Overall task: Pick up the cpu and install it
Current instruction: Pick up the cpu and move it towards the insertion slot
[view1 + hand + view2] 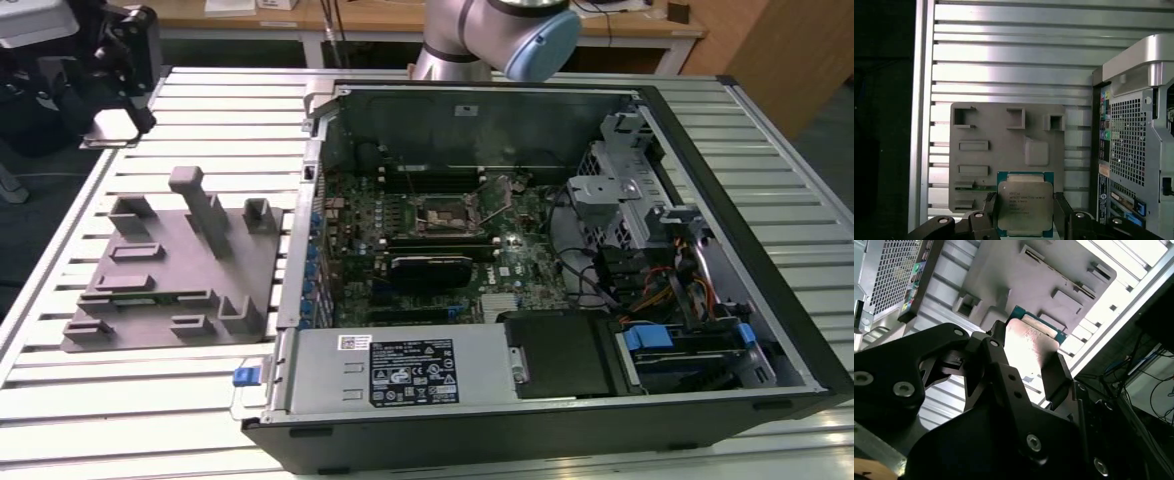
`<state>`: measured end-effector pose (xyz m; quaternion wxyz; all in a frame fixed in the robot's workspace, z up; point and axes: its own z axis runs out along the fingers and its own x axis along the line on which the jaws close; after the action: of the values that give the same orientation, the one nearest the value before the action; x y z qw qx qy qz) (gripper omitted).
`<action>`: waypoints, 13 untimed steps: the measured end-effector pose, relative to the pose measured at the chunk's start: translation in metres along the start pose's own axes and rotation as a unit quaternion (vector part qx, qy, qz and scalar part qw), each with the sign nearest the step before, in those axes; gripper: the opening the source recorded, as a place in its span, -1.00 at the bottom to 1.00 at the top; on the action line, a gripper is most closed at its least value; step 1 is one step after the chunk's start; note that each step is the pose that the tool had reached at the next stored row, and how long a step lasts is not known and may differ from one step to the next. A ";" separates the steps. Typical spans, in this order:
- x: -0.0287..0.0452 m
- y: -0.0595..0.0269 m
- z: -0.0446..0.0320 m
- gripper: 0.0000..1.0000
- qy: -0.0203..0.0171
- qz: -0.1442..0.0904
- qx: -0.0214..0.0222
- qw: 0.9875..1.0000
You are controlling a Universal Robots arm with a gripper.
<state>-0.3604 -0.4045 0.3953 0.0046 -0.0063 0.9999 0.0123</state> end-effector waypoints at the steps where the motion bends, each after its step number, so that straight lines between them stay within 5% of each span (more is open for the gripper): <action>1: -0.0024 0.0000 0.0000 0.07 0.000 0.000 0.000 1.000; 13: -0.0236 -0.0003 0.0002 0.07 0.000 0.000 0.000 1.000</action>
<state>-0.3368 -0.4045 0.3953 0.0046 -0.0063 0.9999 0.0122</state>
